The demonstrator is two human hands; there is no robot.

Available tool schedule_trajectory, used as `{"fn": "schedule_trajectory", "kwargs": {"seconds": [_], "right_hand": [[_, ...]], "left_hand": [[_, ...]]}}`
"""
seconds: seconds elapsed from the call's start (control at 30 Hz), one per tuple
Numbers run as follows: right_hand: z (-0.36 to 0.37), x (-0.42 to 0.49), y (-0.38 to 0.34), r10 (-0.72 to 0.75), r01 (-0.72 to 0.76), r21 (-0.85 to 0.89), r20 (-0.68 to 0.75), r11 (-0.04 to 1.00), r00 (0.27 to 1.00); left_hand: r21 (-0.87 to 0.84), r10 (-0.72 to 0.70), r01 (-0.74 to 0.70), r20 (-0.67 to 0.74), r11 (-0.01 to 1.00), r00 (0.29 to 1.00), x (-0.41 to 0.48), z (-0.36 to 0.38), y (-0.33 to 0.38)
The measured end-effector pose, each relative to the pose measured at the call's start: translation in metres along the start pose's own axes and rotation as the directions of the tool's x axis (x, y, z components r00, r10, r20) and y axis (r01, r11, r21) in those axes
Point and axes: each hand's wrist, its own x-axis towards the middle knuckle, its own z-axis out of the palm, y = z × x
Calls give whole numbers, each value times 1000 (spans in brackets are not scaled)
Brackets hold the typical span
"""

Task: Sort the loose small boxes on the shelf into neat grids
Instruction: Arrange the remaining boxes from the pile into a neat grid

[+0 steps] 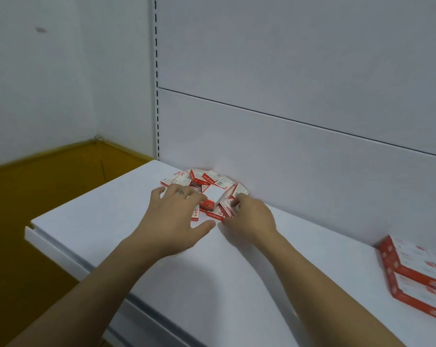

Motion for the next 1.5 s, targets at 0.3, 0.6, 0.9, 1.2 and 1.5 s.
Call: {"fn": "schedule_trajectory", "kwargs": {"seconds": [0.3, 0.6, 0.9, 1.2, 1.5], "right_hand": [[-52, -31, 64, 10, 3, 135, -97, 991, 995], [-58, -80, 124, 59, 5, 209, -297, 978, 953], [-54, -79, 131, 104, 57, 305, -485, 951, 869], [-45, -77, 121, 96, 13, 224, -469, 975, 878], [-68, -50, 150, 98, -148, -118, -355, 982, 930]], "left_hand": [[-88, 309, -317, -101, 944, 946, 36, 14, 42], [-193, 580, -579, -57, 792, 813, 70, 36, 119], [-630, 438, -430, -155, 646, 885, 76, 66, 129], [-647, 380, -399, -178, 650, 908, 71, 78, 116], [-387, 465, -484, -146, 785, 873, 71, 82, 113]]}}
